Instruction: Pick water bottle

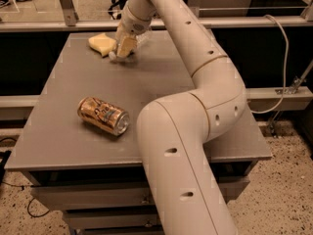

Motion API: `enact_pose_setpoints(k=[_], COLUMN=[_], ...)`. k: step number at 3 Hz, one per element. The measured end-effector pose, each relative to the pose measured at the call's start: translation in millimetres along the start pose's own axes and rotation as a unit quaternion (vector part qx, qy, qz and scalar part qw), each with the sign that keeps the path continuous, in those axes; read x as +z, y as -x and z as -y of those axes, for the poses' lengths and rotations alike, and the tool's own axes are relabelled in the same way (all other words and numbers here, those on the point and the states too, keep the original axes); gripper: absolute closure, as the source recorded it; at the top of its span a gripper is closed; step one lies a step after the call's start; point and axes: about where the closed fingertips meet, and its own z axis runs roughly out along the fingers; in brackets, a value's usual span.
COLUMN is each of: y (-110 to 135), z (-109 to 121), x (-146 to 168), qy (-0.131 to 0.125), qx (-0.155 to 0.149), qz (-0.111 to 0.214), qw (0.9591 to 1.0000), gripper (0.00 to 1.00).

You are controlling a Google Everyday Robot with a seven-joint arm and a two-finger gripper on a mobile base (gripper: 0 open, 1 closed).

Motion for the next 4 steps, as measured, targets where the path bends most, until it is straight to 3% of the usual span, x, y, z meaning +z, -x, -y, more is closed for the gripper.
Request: enact_pose_setpoints(k=[1,3,4], y=[1,-3,-6], z=[0,7,12], x=[2,-11,-44], qy=[0.001,-0.016,-0.042], qx=[-0.001,-0.004,-0.007], qz=[0.0,-0.003,-0.001], qw=[1.0,0.9999,0.9991], gripper=[1.0,1.0,1.0])
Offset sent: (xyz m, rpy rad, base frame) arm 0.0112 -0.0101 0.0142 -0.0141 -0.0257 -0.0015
